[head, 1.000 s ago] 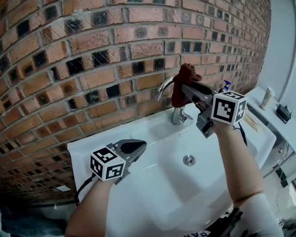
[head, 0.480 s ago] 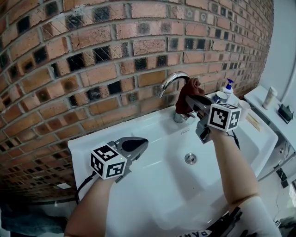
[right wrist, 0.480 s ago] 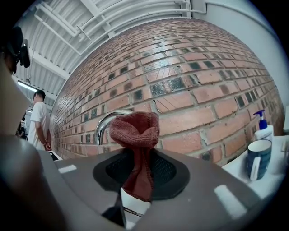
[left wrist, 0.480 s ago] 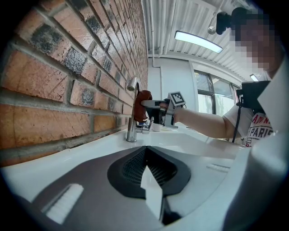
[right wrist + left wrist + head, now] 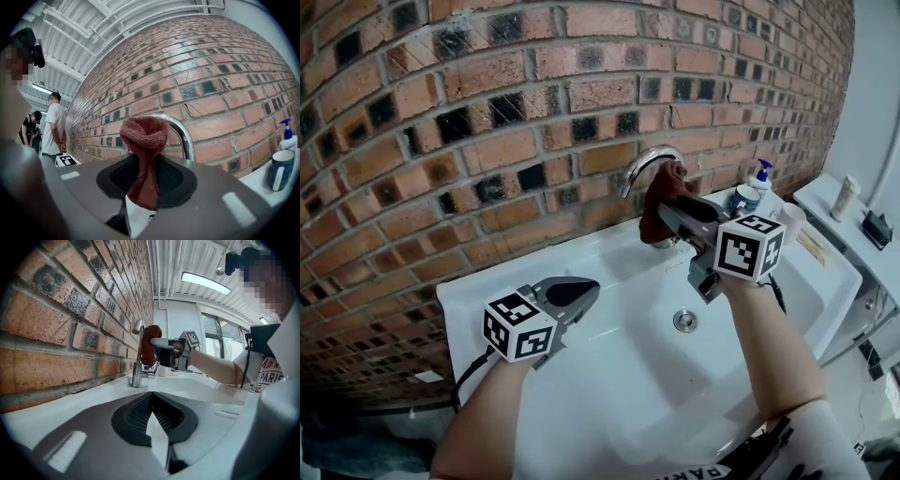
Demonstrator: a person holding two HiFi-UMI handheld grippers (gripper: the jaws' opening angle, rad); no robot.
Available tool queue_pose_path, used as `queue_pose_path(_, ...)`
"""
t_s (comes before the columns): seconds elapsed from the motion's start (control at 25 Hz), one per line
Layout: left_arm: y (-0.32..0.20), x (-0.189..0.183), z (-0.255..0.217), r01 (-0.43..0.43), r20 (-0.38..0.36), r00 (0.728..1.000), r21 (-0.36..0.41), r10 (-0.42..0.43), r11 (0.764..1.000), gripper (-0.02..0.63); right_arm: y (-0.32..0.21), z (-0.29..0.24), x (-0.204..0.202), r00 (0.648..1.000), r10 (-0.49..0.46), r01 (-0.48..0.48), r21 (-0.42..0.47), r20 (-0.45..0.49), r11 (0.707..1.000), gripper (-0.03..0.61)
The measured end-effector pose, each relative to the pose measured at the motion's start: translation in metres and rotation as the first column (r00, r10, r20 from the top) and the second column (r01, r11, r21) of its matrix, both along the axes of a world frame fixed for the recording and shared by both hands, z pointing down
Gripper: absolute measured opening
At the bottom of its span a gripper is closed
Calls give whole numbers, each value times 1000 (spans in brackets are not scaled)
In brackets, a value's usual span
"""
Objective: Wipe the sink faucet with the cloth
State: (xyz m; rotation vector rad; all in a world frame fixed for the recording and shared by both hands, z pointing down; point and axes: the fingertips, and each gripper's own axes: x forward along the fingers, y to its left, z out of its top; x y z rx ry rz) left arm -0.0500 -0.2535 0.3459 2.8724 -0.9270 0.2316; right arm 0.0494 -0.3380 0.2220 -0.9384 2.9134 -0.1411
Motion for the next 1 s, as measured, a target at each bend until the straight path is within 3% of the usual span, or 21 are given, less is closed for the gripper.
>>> queue_pose_path(0.28, 0, 0, 0, -1, 2, 1000, 0, 1, 1000, 6, -8, 5, -4, 993, 12, -13, -4, -121, 1000, 98)
queue_pose_path(0.6, 0, 1, 0, -1, 0, 1000, 0, 1, 1000, 6, -36, 31, 7, 952, 84, -94, -19, -294, 995, 100)
queue_pose_path(0.76, 0, 1, 0, -2, 0, 1000, 0, 2, 1000, 6, -46, 41, 12, 958, 97, -118, -62, -270, 991, 97)
queue_pose_path(1.0, 0, 1, 1, -3, 2, 1000, 0, 3, 1000, 6, -46, 38, 13, 954, 117, -134, -46, -277, 990, 97)
